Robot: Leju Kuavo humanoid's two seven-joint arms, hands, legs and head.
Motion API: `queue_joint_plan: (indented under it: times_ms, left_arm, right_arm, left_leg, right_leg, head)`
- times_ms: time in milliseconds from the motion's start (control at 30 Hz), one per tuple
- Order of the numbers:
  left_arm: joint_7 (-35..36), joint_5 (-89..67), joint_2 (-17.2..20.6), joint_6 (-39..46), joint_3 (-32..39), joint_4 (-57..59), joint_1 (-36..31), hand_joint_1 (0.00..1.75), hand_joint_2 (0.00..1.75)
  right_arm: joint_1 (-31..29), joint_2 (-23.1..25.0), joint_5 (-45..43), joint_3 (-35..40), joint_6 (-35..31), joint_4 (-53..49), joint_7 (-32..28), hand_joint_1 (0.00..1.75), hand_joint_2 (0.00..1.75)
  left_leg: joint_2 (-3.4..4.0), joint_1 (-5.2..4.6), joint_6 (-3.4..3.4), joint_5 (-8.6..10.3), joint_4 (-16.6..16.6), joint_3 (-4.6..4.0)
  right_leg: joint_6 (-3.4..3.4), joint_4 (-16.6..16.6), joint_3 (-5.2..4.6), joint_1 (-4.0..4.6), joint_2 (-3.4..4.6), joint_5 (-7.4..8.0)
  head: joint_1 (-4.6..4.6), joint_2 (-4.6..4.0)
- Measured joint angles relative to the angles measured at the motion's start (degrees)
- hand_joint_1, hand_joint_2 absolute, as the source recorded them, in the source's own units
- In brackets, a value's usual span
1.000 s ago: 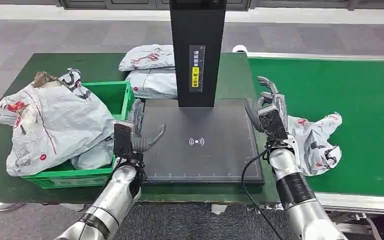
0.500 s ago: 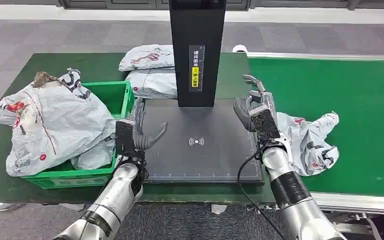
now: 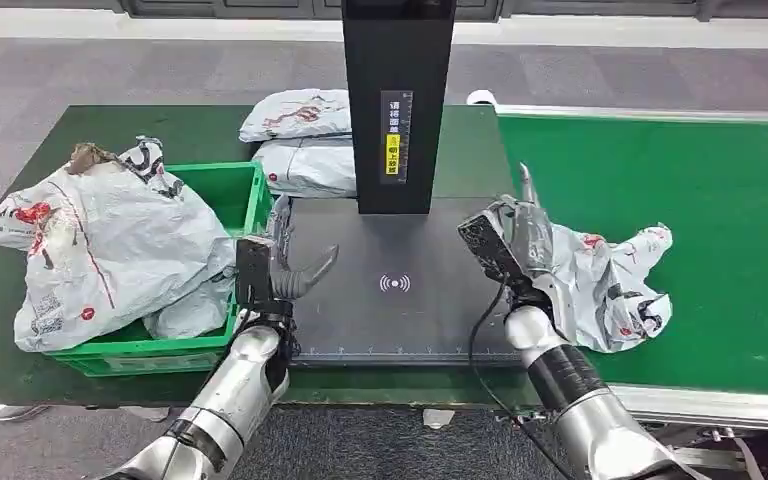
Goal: Moved the parcel from conveyor to table for the left to box.
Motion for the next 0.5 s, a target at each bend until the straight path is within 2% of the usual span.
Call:
queue_joint_plan:
  times_ms: [100, 200, 367, 400, 500]
  left_arm:
    - [0.1, -0.1, 0.0, -0.2, 0.0, 0.4, -0.2, 0.0, 1.75]
    - [0.1, 0.0, -0.1, -0.5, 0.0, 0.8, -0.3, 0.0, 1.75]
    - [0.5, 0.0, -0.4, -0.7, 0.0, 1.1, -0.3, 0.0, 1.75]
    - [0.5, 0.0, -0.5, -0.8, 0.0, 1.1, -0.3, 0.0, 1.75]
    - [0.6, 0.0, -0.5, -1.0, 0.0, 1.1, -0.3, 0.0, 1.75]
  right_arm:
    - [0.0, -2.4, 2.5, -2.5, -2.4, 6.0, 2.8, 0.0, 0.0]
    - [0.0, -4.7, 4.6, -4.5, -2.5, 10.7, 6.6, 0.0, 0.0]
    - [-0.2, -7.7, 5.8, -7.6, -2.1, 15.6, 9.6, 0.0, 0.0]
    - [-0.3, -8.1, 5.9, -8.0, -1.9, 16.2, 10.2, 0.0, 1.75]
    - [-0.5, -9.2, 6.9, -8.7, -1.6, 17.8, 11.6, 0.0, 1.75]
  left_leg:
    - [-0.09, -0.04, 0.01, -0.01, 0.0, -0.03]
    - [-0.08, -0.05, 0.05, -0.05, 0.0, -0.03]
    - [-0.07, -0.05, 0.05, -0.06, 0.0, -0.04]
    - [-0.07, -0.05, 0.05, -0.06, 0.0, -0.04]
    - [-0.07, -0.04, 0.05, -0.05, 0.0, -0.04]
  right_leg:
    - [0.01, 0.0, 0.01, -0.04, -0.05, 0.0]
    - [0.04, 0.0, 0.0, -0.04, -0.04, -0.03]
    - [0.04, 0.0, -0.04, -0.05, -0.02, -0.04]
    - [0.04, 0.0, -0.05, -0.04, -0.02, -0.04]
    - [0.04, 0.0, -0.05, -0.04, -0.02, -0.04]
  head:
    - [0.0, 0.0]
    - [0.0, 0.0]
    - [0.0, 0.0]
    - [0.0, 0.0]
    - [0.0, 0.0]
